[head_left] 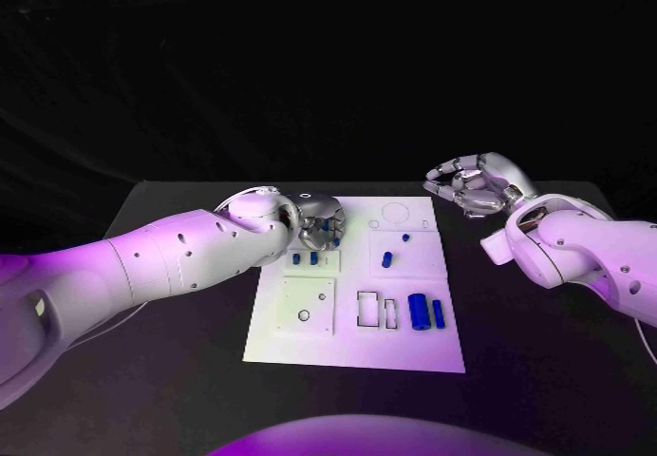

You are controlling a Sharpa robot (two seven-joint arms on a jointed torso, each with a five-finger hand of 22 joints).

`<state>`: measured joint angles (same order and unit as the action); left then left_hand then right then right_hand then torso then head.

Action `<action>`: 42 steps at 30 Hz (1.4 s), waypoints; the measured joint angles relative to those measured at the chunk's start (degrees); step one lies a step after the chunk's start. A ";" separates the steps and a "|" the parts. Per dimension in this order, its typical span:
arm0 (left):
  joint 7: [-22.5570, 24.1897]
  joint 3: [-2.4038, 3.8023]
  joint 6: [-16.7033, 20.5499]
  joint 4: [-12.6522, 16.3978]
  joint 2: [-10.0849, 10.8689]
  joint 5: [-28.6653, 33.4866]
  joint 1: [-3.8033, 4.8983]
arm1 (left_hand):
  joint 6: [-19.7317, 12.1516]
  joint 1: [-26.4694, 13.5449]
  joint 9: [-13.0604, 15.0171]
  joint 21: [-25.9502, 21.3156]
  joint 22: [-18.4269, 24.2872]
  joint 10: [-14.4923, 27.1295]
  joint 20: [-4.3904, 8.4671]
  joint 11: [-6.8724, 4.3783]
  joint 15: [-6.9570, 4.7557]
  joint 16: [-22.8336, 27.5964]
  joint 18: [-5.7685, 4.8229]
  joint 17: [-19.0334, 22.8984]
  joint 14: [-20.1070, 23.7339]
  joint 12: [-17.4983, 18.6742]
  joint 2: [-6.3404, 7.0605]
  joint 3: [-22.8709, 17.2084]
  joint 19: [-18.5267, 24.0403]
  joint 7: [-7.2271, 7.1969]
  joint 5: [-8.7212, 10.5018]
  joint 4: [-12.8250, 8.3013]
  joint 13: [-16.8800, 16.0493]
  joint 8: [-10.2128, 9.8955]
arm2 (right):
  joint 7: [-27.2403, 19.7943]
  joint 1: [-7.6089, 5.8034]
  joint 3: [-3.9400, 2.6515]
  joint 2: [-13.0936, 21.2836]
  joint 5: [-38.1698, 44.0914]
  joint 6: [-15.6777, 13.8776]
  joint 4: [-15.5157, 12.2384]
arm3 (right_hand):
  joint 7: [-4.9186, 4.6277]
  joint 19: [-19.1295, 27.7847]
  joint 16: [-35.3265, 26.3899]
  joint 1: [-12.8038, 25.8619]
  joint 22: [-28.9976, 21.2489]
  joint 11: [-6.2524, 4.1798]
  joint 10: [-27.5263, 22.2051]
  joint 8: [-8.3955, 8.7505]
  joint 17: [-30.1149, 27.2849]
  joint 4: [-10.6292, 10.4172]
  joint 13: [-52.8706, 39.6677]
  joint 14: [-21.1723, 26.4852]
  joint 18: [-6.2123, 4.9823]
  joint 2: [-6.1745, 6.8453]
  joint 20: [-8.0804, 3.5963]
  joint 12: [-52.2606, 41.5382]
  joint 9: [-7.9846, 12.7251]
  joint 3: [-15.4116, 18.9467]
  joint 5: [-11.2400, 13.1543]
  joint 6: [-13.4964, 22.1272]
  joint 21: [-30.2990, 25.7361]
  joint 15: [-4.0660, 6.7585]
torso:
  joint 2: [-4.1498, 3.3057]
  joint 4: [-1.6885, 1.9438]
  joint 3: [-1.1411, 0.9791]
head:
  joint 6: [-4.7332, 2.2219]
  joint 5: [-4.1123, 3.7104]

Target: Assemble the parts on the task board

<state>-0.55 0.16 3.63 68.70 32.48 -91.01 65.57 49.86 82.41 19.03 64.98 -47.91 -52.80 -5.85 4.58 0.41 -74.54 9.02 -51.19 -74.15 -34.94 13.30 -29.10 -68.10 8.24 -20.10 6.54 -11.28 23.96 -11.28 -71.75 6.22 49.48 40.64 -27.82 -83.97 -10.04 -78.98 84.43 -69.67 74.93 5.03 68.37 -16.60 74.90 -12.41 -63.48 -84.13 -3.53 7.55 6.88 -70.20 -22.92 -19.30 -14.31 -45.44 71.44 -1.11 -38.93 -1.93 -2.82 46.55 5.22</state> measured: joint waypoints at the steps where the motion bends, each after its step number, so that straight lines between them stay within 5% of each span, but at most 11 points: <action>1: 0.04 -0.01 -0.06 0.00 -0.03 0.05 0.00 | 0.15 -0.24 -0.05 0.08 -0.16 -0.18 0.00 -0.18 -0.09 -0.13 -0.18 -0.16 -0.09 0.00 -0.24 0.00 0.00 0.05 0.00 0.00 0.03 0.00 | 0.00 0.00 0.00 -0.01 0.00 0.00 0.00 | 0.00 0.00 0.00 0.00 0.00 0.00 0.00 0.00 0.00 0.00 0.00 0.00 0.00 0.00 0.00 0.00 0.00 0.00 0.00 0.00 0.00 0.00 | 0.00 -0.01 0.00 | 0.02 0.00; 31: 0.52 -0.01 -0.45 -0.33 -0.39 2.41 0.11 | -2.44 -0.24 -3.16 1.60 -2.48 -3.03 -0.21 0.23 0.22 -1.57 -0.18 0.52 -1.20 6.38 -0.21 -1.20 -1.01 0.40 0.59 -0.86 3.53 -5.99 | 0.02 0.01 0.00 -0.05 0.00 0.03 0.03 | 0.00 0.00 0.00 0.00 -0.02 0.00 0.00 -0.25 0.04 -0.08 -0.14 0.00 0.00 0.00 0.00 0.00 0.07 -0.08 0.00 0.00 0.00 0.00 | 0.02 -0.02 -0.01 | 0.21 0.12; 42: 0.80 -0.02 -0.49 -0.33 -0.45 2.90 0.12 | 2.83 -0.62 -2.70 1.86 -2.86 -4.60 -0.21 0.39 0.22 -1.64 -0.17 1.79 -1.20 7.88 -1.18 -1.82 -1.01 0.44 0.59 -1.48 4.22 -4.85 | 0.06 0.01 0.00 -0.07 0.00 0.11 0.08 | 0.00 0.00 0.00 0.00 -0.03 0.00 0.00 -0.24 0.04 -0.16 -0.21 0.00 0.00 0.00 0.00 0.00 0.06 -0.17 0.00 0.00 0.00 0.00 | 0.01 0.01 0.00 | 0.21 0.07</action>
<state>0.25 0.14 3.13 68.38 32.03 -88.11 65.69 52.69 81.79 16.34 66.84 -50.77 -57.40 -6.06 4.97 0.63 -76.18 8.85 -49.40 -75.35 -27.06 12.13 -30.92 -69.11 8.68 -19.51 5.06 -7.06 19.11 -11.23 -71.74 6.22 49.40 40.63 -27.71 -83.89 -10.03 -78.98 84.43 -69.67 74.91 5.03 68.37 -16.85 74.94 -12.58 -63.69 -84.13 -3.53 7.55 6.88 -70.20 -22.85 -19.47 -14.31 -45.44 71.45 -1.11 -38.92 -1.92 -2.82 46.76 5.30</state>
